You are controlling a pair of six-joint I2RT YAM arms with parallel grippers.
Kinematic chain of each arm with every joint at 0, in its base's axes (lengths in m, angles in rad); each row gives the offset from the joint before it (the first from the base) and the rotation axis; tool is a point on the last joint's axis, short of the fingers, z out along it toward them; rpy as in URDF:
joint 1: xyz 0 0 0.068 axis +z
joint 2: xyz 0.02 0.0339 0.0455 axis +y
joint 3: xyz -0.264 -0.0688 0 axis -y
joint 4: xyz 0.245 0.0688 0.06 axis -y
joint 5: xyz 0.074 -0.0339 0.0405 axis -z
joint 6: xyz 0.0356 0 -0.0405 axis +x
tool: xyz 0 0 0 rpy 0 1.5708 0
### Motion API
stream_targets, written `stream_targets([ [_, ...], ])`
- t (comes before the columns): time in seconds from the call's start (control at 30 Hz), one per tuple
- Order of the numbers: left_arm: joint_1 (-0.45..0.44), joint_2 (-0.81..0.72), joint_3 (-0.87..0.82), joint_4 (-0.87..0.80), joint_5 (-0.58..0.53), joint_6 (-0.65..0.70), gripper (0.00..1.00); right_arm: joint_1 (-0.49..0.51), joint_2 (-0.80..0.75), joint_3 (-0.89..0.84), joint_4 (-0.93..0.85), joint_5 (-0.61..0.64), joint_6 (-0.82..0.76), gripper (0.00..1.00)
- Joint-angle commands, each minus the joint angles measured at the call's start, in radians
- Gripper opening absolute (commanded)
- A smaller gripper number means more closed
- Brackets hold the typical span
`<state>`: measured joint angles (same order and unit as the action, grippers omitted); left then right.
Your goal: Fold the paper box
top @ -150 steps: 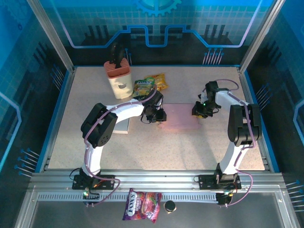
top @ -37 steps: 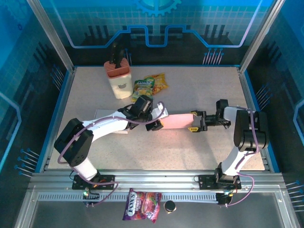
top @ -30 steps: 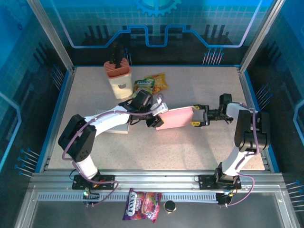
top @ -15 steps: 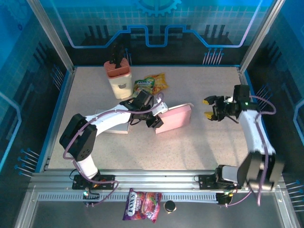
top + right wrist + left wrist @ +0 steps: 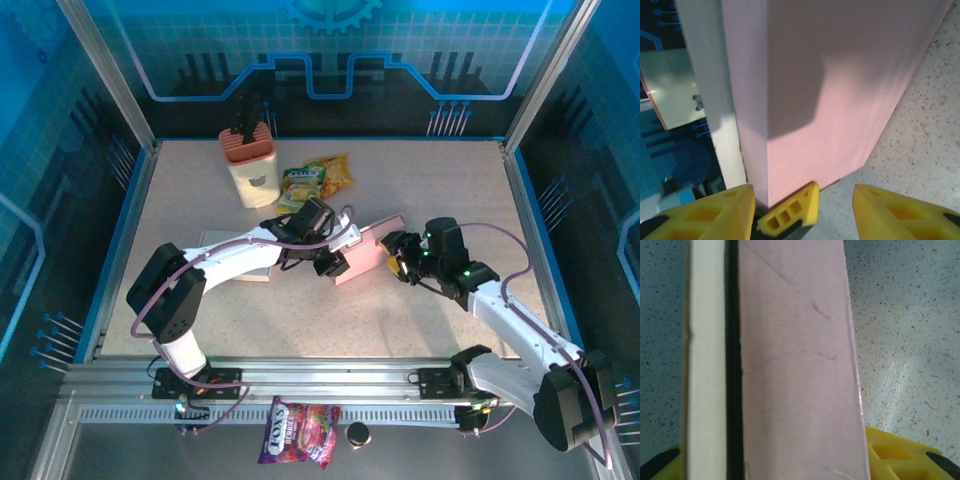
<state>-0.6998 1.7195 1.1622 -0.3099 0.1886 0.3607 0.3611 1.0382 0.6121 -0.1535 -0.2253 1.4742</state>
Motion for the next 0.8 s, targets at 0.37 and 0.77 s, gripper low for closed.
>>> stream_targets([
  [0.37, -0.043, -0.032, -0.002, -0.002, -0.069, 0.008, 0.45, 0.017, 0.110, 0.001, 0.188, 0.001, 0.038, 0.53],
  [0.77, -0.049, -0.031, 0.001, -0.002, -0.072, 0.007, 0.46, 0.015, 0.099, -0.025, 0.128, 0.030, 0.028, 0.44],
])
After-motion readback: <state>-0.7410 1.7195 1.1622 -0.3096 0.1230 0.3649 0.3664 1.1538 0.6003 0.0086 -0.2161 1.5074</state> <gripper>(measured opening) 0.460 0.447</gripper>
